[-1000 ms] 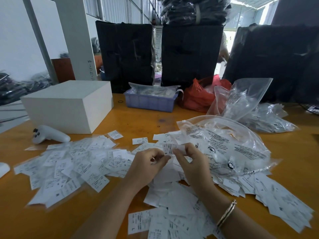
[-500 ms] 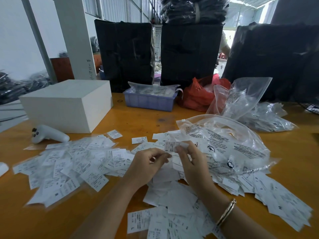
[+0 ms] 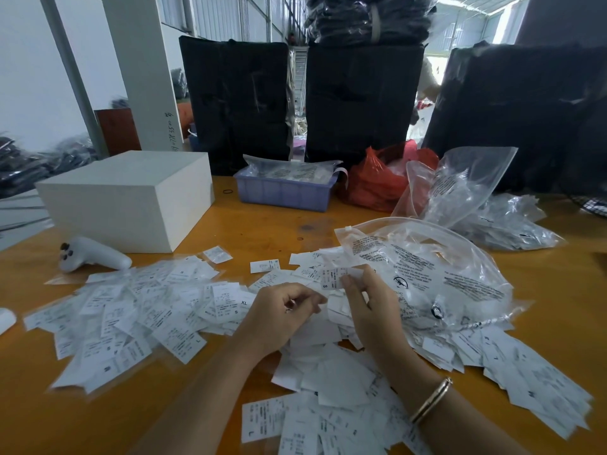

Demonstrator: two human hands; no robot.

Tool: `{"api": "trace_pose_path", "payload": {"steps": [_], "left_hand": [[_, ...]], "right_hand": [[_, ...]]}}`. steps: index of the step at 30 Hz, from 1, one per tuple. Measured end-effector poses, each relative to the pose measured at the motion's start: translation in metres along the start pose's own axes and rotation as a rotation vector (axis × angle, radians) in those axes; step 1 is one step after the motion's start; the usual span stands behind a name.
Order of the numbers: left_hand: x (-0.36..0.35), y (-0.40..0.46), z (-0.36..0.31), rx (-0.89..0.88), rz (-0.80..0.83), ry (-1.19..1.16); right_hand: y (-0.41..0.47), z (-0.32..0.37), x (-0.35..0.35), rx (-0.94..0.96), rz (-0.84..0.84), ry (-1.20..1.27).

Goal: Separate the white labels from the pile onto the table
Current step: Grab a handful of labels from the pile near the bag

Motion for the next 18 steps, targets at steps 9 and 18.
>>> {"api": "trace_pose_path", "payload": {"steps": [9, 18], "left_hand": [[0.0011, 0.0003, 0.0005, -0.013, -0.01, 0.008], [0.0009, 0.0005, 0.0008, -0.002, -0.007, 0.002]], "right_hand": [[0.0031, -0.001, 0.0046, 0.019, -0.016, 0.071], [0.0017, -0.0037, 0.0014, 0.022, 0.018, 0.08]]}}
Point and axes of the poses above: each hand's wrist, its own y-axis towards the middle knuckle, its own x-axis out of the back of the hand, z = x × y, the point moved 2 cm from there along y, towards the middle knuckle
